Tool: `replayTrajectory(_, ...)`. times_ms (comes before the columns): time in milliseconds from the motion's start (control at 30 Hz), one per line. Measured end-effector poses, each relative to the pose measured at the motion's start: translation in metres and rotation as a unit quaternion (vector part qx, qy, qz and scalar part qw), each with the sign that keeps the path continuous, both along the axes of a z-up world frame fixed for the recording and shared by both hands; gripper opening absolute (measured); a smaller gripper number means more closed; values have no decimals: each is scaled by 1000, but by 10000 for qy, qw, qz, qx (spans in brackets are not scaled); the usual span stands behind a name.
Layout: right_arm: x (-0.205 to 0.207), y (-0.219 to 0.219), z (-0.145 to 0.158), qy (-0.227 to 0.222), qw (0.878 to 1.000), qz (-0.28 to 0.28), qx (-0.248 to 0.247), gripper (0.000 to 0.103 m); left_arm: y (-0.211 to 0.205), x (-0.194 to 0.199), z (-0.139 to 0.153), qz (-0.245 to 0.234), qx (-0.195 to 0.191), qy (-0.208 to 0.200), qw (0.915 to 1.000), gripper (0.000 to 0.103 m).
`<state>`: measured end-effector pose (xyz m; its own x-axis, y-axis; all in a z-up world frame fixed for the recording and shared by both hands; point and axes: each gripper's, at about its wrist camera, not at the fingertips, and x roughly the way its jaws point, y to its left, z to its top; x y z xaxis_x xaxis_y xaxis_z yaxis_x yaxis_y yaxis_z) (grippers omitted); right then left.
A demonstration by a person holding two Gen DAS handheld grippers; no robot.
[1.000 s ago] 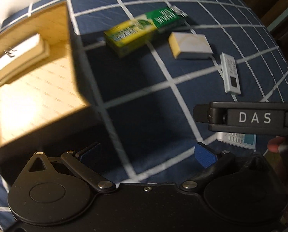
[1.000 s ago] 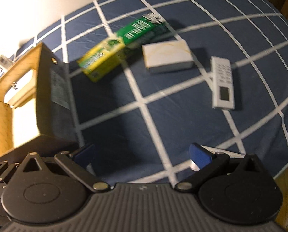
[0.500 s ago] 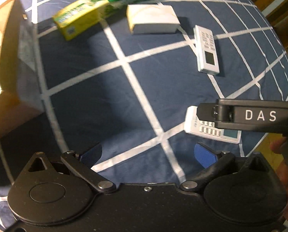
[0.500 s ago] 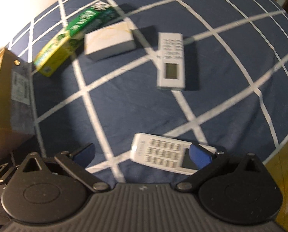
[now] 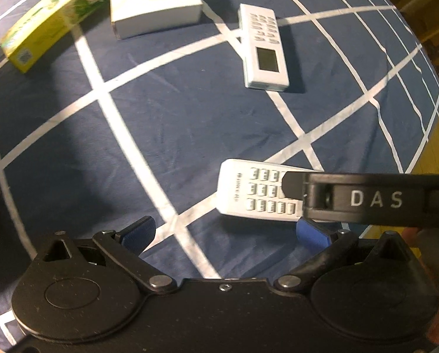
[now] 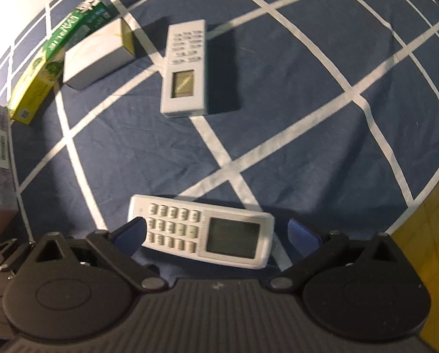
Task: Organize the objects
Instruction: 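Close the right gripper on the white GREE remote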
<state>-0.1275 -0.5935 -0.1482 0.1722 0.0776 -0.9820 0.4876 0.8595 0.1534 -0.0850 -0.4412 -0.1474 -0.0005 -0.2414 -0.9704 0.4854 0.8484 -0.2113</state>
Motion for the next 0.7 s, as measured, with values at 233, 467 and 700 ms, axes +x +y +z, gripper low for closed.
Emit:
replayTrajectory(233, -2, -9, -13, 121, 9998, -76, 134, 100, -14, -1, -10, -69, -12, 103, 9999, 103)
replayTrajectory(467, -3, -13, -23, 134, 9995, -96, 284, 99, -21, -2, -17, -101, -24, 149, 9998, 102)
replayTrajectory(700, -2, -10, -27, 110, 9995, 73, 280, 87, -26, -4, -22, -100, -63, 186, 9998, 92)
